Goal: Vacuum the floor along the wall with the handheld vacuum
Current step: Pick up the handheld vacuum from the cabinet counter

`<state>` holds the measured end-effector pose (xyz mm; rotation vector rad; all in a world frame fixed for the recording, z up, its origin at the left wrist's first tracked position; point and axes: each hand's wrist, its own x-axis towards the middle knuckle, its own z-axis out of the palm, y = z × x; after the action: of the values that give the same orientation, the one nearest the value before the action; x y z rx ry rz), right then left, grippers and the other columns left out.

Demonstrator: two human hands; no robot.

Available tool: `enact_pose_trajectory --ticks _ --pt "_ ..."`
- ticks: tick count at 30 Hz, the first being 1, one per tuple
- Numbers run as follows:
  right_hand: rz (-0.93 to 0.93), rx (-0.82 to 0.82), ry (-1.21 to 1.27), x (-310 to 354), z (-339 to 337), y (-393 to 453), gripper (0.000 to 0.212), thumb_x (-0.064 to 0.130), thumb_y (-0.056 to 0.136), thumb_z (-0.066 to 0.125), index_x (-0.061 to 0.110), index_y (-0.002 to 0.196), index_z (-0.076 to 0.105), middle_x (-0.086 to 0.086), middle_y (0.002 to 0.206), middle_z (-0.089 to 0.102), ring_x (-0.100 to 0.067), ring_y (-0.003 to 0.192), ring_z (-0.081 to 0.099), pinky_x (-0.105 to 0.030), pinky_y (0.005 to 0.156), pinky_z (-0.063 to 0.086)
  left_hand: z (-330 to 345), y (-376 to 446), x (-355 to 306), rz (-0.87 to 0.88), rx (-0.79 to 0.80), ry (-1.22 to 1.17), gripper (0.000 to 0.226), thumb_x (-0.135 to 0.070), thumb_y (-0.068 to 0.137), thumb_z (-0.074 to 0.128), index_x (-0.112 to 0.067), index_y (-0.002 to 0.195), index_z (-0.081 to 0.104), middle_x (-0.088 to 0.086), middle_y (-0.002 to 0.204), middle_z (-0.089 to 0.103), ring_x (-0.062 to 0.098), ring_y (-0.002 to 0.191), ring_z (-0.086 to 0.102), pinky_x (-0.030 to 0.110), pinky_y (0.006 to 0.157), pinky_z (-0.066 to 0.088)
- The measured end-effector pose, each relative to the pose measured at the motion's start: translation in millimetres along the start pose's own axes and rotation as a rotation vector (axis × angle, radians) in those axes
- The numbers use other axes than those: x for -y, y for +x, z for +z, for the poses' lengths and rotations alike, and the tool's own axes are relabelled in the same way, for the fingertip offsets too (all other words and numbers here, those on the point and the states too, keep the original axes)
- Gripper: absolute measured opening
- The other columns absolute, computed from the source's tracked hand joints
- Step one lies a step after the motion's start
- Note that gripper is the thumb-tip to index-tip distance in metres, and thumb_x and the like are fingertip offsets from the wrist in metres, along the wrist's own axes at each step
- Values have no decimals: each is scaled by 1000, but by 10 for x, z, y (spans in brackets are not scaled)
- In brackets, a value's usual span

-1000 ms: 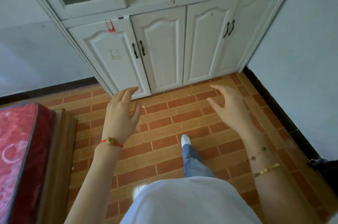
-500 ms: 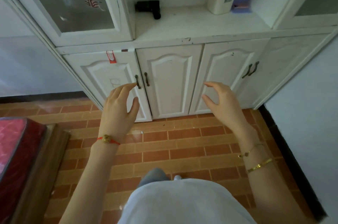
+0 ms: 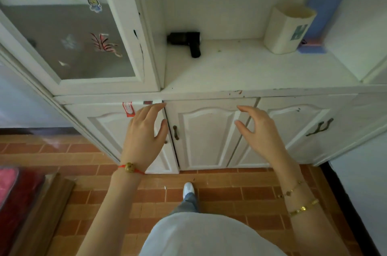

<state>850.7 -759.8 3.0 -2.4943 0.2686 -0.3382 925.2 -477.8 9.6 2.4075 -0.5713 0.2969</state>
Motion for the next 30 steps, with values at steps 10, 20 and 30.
enact_pose_trajectory --ticks 10,20,30 --pt "-37 -124 -3 131 155 1662 41 29 94 59 16 133 54 1 131 58 -17 126 47 -25 104 34 490 1635 237 193 0 -56 38 -12 95 58 -12 132 57 4 127 61 24 113 57 36 96 48" --pt "-3 -61 -9 -110 419 2368 39 29 94 59 15 130 56 -1 128 60 -19 122 50 -25 102 34 1320 2247 567 79 115 36 36 -13 96 52 -5 131 57 14 130 60 32 121 54 43 104 45" --pt "9 -32 10 -150 635 3233 42 35 95 56 10 129 57 -8 126 61 -24 115 55 -28 95 39 1632 2270 694 -33 69 95 32 -25 87 53 -17 117 62 6 125 60 27 115 49 39 99 36"
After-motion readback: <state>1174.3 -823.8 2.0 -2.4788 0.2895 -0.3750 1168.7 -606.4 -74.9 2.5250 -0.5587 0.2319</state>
